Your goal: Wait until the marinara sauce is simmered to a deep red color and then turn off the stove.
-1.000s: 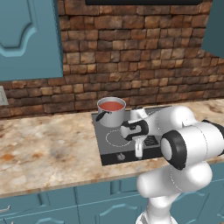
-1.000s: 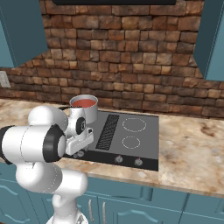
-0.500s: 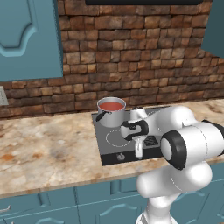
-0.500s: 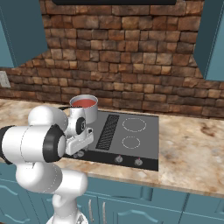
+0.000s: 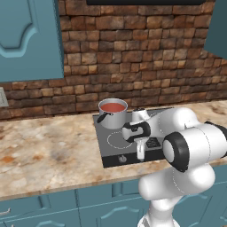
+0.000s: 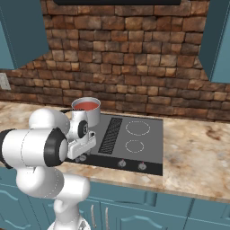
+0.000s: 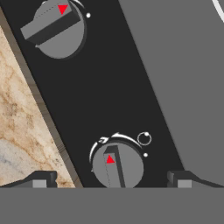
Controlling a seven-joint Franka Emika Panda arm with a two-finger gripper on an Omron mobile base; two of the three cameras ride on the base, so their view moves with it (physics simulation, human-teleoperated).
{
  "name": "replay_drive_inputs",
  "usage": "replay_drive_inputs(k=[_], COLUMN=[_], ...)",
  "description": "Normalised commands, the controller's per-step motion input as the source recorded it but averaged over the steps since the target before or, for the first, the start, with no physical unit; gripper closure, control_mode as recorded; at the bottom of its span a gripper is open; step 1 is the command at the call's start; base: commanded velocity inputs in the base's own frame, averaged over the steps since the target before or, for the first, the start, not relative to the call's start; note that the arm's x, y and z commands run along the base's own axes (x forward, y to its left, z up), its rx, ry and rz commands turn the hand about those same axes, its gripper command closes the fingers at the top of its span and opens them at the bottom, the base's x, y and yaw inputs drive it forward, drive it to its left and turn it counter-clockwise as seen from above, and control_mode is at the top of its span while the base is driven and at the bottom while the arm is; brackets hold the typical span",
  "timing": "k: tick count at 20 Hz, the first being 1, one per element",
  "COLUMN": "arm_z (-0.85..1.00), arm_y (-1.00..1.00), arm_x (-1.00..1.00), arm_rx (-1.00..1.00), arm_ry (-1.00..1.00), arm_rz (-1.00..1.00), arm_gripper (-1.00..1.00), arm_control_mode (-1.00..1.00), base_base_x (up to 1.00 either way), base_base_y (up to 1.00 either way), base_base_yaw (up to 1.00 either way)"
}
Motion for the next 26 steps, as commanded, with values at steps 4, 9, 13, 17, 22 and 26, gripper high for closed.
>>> replay_drive_inputs(k=[4,9,13,17,22,26], arm_z=[0.00,0.00,0.00,0.00,0.00,0.00], arm_y=[0.00,0.00,0.00,0.00,0.00,0.00], arm_x=[0.00,0.00,0.00,0.00,0.00,0.00], arm_rx=[0.00,0.00,0.00,0.00,0.00,0.00], arm_ry=[0.00,0.00,0.00,0.00,0.00,0.00], arm_rz=[0.00,0.00,0.00,0.00,0.00,0.00], arm_gripper=[-1.00,-1.00,-1.00,-1.00,-1.00,-1.00], arm_control_mode=[-1.00,-1.00,-1.00,-1.00,-1.00,-1.00], base_base_x=[0.00,0.00,0.00,0.00,0.00,0.00], base_base_y=[0.00,0.00,0.00,0.00,0.00,0.00], base_base_yaw=[0.00,0.00,0.00,0.00,0.00,0.00])
